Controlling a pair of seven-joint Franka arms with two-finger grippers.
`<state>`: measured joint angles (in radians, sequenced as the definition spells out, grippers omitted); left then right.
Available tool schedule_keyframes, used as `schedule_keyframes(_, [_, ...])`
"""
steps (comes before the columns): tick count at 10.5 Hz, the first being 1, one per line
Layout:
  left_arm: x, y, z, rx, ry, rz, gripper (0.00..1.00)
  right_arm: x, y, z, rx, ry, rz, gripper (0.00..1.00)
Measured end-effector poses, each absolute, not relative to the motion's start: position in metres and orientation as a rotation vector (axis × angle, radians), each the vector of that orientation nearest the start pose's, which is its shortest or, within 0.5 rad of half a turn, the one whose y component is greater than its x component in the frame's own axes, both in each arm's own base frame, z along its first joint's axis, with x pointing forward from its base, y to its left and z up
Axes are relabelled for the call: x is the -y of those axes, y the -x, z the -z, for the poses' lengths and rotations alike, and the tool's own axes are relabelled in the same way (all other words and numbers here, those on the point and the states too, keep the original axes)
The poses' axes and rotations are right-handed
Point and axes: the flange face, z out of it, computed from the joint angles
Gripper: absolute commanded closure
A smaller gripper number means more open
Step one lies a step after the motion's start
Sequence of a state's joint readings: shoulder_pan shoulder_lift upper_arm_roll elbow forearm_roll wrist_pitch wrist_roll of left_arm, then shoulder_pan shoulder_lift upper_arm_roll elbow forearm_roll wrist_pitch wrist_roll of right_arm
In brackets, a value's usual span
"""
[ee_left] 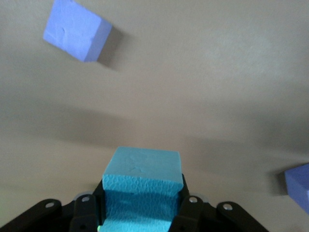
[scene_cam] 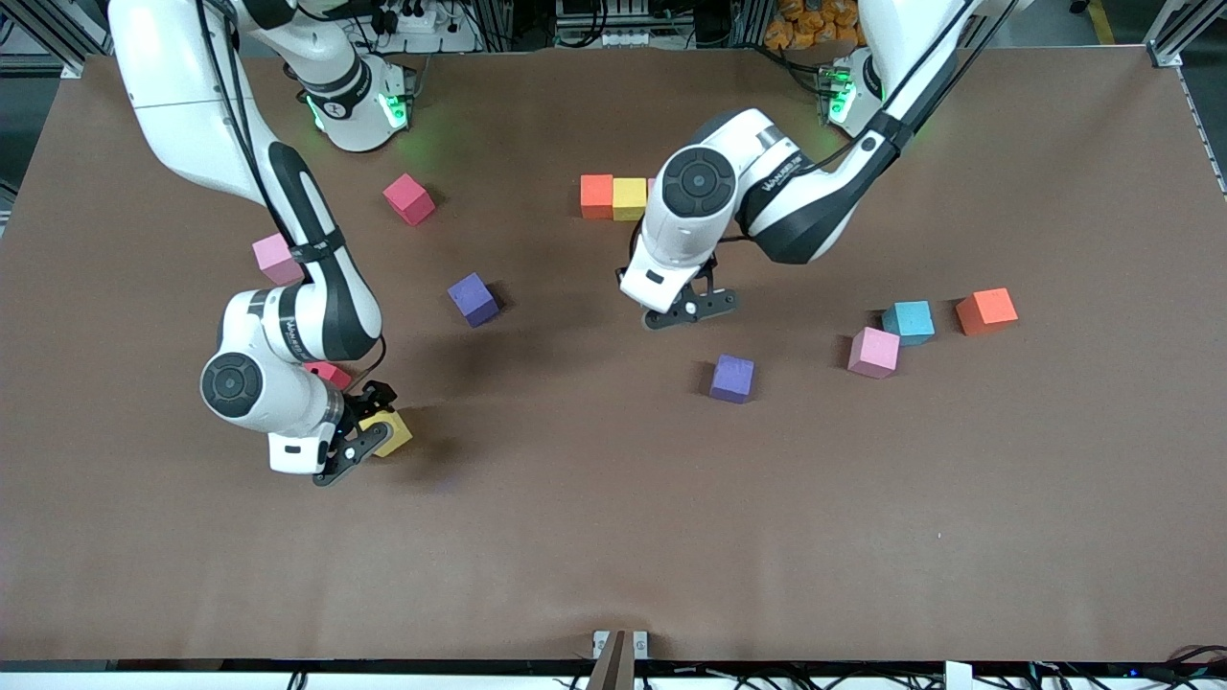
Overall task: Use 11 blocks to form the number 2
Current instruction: 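Carry the cyan cube toward the green cube with the left gripper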
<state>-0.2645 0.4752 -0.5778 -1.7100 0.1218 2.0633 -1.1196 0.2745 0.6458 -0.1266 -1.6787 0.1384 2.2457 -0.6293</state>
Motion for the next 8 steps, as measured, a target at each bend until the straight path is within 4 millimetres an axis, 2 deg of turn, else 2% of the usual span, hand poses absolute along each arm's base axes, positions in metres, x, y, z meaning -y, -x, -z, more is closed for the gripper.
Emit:
schedule_keyframes(1, [0.453, -0.460, -0.339, 0.425, 3.157, -0.213, 0.93, -0.111, -0.662, -0.218, 1.074, 2.903, -0.107, 0.00])
schedule_keyframes(4, [0.416, -0.457, -0.313, 0.549, 3.191, -0.157, 0.93, -0.111, -0.661, -0.206, 1.055, 2.898, -0.121, 0.00])
schedule_keyframes(5, [0.410, -0.456, -0.304, 0.562, 3.188, -0.161, 0.94, -0.111, -0.661, -0.204, 1.053, 2.899, -0.118, 0.00])
schedule_keyframes(6, [0.408, -0.454, -0.300, 0.565, 3.190, -0.161, 0.94, -0.111, -0.661, -0.203, 1.052, 2.900, -0.117, 0.42])
schedule_keyframes(7, [0.408, -0.453, -0.296, 0.566, 3.198, -0.157, 0.94, -0.111, -0.661, -0.202, 1.051, 2.900, -0.117, 0.77])
schedule_keyframes(8, [0.408, -0.452, -0.292, 0.567, 3.201, -0.161, 0.94, -0.111, -0.661, -0.201, 1.051, 2.900, -0.118, 1.00])
